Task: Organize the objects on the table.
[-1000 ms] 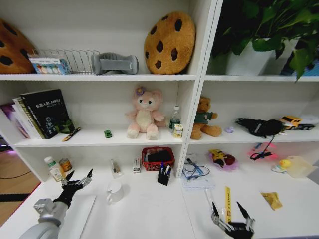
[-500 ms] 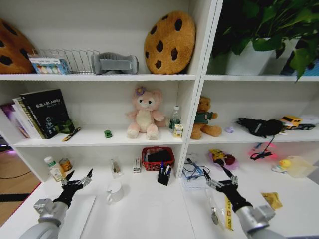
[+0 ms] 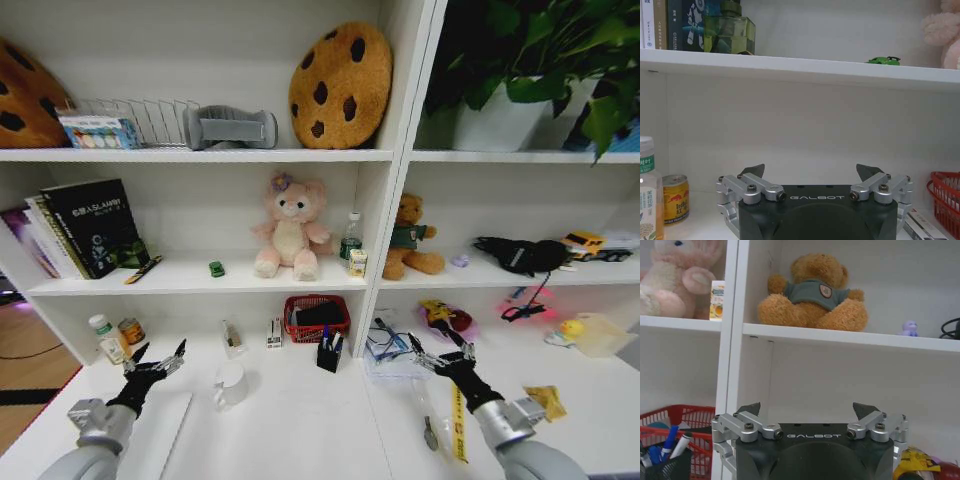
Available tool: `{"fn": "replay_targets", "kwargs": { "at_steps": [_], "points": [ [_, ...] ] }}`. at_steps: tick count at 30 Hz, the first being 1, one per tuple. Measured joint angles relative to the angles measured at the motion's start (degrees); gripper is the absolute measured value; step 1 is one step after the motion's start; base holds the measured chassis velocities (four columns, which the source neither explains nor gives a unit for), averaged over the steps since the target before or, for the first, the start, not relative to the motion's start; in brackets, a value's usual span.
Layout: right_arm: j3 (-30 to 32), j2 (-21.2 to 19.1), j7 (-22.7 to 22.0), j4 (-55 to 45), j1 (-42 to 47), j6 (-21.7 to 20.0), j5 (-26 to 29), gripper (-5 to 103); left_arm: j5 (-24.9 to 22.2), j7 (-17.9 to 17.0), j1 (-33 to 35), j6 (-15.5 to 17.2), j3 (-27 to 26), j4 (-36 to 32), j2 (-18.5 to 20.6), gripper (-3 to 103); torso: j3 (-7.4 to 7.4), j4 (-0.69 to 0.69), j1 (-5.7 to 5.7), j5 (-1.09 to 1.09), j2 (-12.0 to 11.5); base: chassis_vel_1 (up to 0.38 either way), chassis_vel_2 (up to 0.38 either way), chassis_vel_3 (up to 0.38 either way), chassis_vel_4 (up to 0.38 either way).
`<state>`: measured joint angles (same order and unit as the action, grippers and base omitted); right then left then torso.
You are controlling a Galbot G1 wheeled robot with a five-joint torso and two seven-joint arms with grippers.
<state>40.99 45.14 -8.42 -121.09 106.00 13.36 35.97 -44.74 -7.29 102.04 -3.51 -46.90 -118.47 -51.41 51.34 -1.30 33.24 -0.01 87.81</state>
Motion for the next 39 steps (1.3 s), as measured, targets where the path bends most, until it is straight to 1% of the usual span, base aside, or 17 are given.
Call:
{"fn": "replay_targets", "kwargs": {
  "at_steps": [9, 12, 14, 21, 22, 23, 24, 26, 27, 28, 30, 31, 32, 33, 34, 35, 39],
  "points": [
    [0.2, 0.8, -0.3, 5.5, -0.8, 1.6, -0.7, 100, 0.0, 0.0, 0.0, 0.0, 0.0, 0.0, 0.0, 100, 0.0, 0.0, 0.0, 0.03, 0.0, -0.086, -0.073, 0.073, 0.084],
    [0.4, 1.0, -0.6, 5.9, -1.0, 1.7, -0.7, 100, 0.0, 0.0, 0.0, 0.0, 0.0, 0.0, 0.0, 100, 0.0, 0.0, 0.0, -0.01, 0.0, -0.179, -0.178, 0.181, 0.161],
    [0.4, 1.2, -1.0, 6.3, -1.5, 2.0, -0.8, 100, 0.0, 0.0, 0.0, 0.0, 0.0, 0.0, 0.0, 100, 0.0, -0.01, 0.0, 0.07, 0.0, -0.156, -0.166, 0.16, 0.158],
    [0.6, 2.0, -1.9, 6.7, -1.7, 2.2, -0.8, 100, 0.0, 0.0, 0.0, 0.0, 0.0, 0.0, 0.0, 100, 0.0, -0.01, 0.0, 0.02, 0.0, -0.07, -0.072, 0.064, 0.066],
    [0.8, 2.4, -2.6, 7.2, -1.9, 1.6, -0.6, 100, 0.0, 0.0, 0.0, 0.0, 0.0, 0.0, 0.0, 100, 0.0, 0.0, 0.0, -0.03, 0.0, 0.029, 0.042, -0.051, -0.038],
    [1.0, 2.9, -3.8, 8.2, -2.3, 0.7, -0.3, 100, 0.0, 0.0, 0.0, 0.0, 0.0, 0.0, 0.0, 100, 0.0, 0.01, 0.0, -0.04, 0.0, 0.044, 0.076, -0.051, -0.049],
    [1.0, 2.9, -3.8, 8.2, -2.3, 0.7, -0.3, 100, 0.0, 0.0, 0.0, 0.0, 0.0, 0.0, 0.0, 100, 0.0, 0.01, 0.0, -0.04, 0.0, 0.044, 0.076, -0.051, -0.049],
    [1.4, 3.7, -6.5, 10.4, -3.5, -0.7, 0.0, 100, 0.0, 0.0, 0.0, 0.0, 0.0, 0.0, 0.0, 100, 0.0, 0.0, 0.0, 0.01, 0.0, 0.054, 0.078, -0.038, -0.05],
    [1.7, 4.1, -8.4, 11.7, -4.2, -1.8, 0.5, 100, 0.0, 0.0, 0.0, 0.0, 0.0, 0.0, 0.0, 100, 0.0, 0.0, 0.0, 0.0, 0.0, 0.0, 0.0, 0.0, 0.0],
    [1.7, 4.1, -8.4, 11.7, -4.2, -1.8, 0.5, 100, 0.0, 0.0, 0.0, 0.0, 0.0, 0.0, 0.0, 100, 0.0, 0.0, 0.0, 0.0, 0.0, 0.0, 0.0, 0.0, 0.0],
    [2.2, 4.5, -11.9, 14.6, -6.4, -4.0, 2.5, 100, 0.0, 0.0, 0.0, 0.0, 0.0, 0.0, 0.0, 100, 0.0, 0.0, 0.0, 0.0, 0.0, 0.0, 0.0, 0.0, 0.0],
    [2.2, 4.5, -11.9, 14.6, -6.4, -4.0, 2.5, 100, 0.0, 0.0, 0.0, 0.0, 0.0, 0.0, 0.0, 100, 0.0, 0.0, 0.0, 0.0, 0.0, 0.0, 0.0, 0.0, 0.0],
    [2.4, 4.6, -13.2, 16.3, -7.8, -5.1, 3.7, 100, 0.0, 0.0, 0.0, 0.0, 0.0, 0.0, 0.0, 100, 0.0, 0.0, 0.0, 0.04, 0.0, 0.0, 0.0, 0.0, 0.0],
    [2.4, 4.6, -14.3, 18.3, -9.3, -6.2, 5.1, 100, 0.0, 0.0, 0.0, 0.0, 0.0, 0.0, 0.0, 100, 0.0, 0.0, 0.0, 0.02, 0.0, 0.0, 0.0, 0.0, 0.0],
    [2.4, 4.6, -14.3, 18.3, -9.3, -6.2, 5.1, 100, 0.0, 0.0, 0.0, 0.0, 0.0, 0.0, 0.0, 100, 0.0, 0.0, 0.0, 0.02, 0.0, 0.0, 0.0, 0.0, 0.0],
    [2.2, 4.5, -15.1, 19.9, -10.6, -7.3, 6.0, 100, 0.0, 0.0, 0.0, 0.0, 0.0, 0.0, 0.0, 100, 0.0, 0.0, 0.0, 0.01, 0.0, 0.0, 0.0, 0.0, 0.0],
    [0.7, 4.5, -16.7, 24.7, -13.4, -8.3, 6.1, 100, 0.0, 0.0, 0.0, 0.0, 0.0, 0.0, 0.0, 100, 0.0, 0.01, 0.0, 0.03, 0.0, 0.0, 0.0, 0.0, 0.0]
  ]
}}
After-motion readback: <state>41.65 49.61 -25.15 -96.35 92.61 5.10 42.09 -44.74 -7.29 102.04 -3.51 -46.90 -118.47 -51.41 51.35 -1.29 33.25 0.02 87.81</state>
